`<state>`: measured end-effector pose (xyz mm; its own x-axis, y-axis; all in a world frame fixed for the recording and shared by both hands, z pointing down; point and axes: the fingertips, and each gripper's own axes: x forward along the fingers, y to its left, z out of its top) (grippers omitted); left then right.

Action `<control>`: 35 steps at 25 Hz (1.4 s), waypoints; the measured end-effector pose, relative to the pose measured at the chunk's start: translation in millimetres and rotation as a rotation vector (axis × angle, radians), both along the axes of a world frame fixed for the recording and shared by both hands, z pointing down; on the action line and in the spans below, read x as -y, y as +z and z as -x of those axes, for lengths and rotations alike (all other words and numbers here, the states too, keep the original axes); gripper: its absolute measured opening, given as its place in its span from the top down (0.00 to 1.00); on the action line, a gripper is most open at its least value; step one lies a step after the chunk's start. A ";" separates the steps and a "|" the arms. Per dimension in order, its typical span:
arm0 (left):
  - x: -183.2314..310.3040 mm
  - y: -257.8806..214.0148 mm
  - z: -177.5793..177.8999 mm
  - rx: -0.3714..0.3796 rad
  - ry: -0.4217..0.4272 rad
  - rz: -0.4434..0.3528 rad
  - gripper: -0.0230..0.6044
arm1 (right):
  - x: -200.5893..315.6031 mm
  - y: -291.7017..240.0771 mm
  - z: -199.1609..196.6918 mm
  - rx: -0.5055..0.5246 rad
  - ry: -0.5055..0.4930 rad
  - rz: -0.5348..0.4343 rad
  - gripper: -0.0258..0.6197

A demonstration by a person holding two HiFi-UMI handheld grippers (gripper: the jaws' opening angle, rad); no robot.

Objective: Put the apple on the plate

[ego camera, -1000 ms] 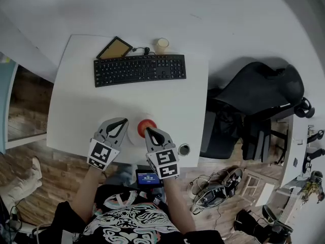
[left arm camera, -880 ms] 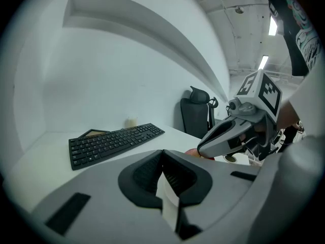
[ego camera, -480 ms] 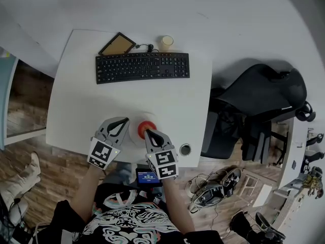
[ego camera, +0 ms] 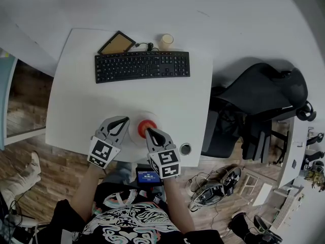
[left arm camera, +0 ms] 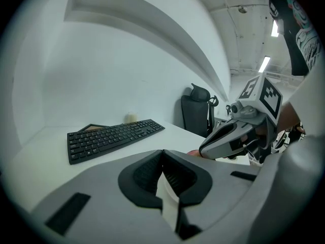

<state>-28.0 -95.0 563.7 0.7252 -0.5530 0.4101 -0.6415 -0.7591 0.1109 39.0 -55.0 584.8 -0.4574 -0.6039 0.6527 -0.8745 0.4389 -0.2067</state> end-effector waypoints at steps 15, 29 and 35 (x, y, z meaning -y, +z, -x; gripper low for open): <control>3.0 1.3 3.2 -0.001 -0.007 0.008 0.94 | -1.8 0.7 -1.8 0.013 -0.007 -0.007 0.91; 1.9 -4.7 2.4 -0.003 -0.009 -0.006 0.94 | 0.1 -8.2 -9.0 0.001 0.017 -0.044 0.91; 2.1 -14.9 6.1 -0.011 -0.014 -0.019 0.94 | 1.2 -23.6 -12.7 -0.019 0.028 -0.109 0.91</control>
<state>-34.1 -97.1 548.8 0.7217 -0.5708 0.3915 -0.6510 -0.7519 0.1037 51.6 -56.2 561.2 -0.4279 -0.6843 0.5905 -0.8899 0.4334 -0.1425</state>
